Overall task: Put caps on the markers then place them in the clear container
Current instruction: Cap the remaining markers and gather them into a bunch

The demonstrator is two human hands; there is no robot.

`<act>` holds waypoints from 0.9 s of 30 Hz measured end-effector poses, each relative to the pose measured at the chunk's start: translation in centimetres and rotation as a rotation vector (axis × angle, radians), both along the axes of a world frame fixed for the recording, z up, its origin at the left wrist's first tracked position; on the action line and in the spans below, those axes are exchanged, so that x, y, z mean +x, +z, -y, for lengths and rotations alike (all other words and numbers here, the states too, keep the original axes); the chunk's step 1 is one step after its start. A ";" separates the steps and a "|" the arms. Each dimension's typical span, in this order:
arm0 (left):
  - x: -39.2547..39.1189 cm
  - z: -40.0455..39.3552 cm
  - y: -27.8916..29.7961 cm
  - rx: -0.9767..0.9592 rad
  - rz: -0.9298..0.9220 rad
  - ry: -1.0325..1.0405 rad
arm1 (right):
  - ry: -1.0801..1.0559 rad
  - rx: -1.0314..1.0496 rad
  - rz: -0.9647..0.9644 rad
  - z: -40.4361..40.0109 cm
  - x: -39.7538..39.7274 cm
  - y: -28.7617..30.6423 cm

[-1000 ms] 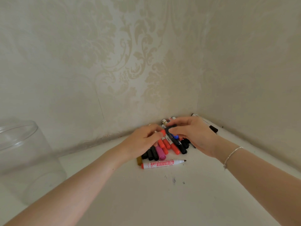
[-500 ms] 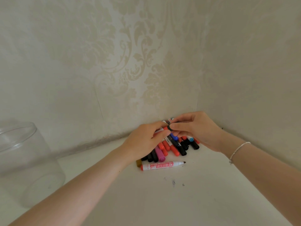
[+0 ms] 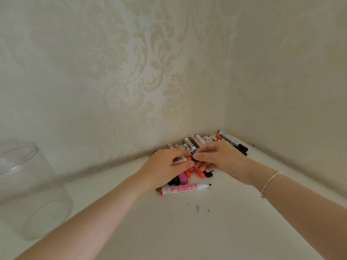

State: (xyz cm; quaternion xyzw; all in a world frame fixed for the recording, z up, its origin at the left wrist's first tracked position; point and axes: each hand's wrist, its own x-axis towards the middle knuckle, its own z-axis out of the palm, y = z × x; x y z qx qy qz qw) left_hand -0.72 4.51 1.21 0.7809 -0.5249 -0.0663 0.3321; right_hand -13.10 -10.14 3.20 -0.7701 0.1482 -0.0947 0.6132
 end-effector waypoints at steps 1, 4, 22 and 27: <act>0.2 0.0 -0.2 0.004 -0.006 0.007 | -0.004 0.003 -0.006 0.0 0.0 -0.1; 0.5 -0.1 -0.5 0.010 -0.012 0.022 | -0.025 0.014 -0.013 0.1 0.0 -0.4; 0.3 -1.1 -0.4 0.120 0.036 -0.067 | 0.004 -0.008 -0.053 -0.5 -0.2 -1.4; 0.3 -1.9 -0.2 0.156 -0.058 -0.083 | 0.046 -0.026 -0.090 -1.2 0.2 -1.6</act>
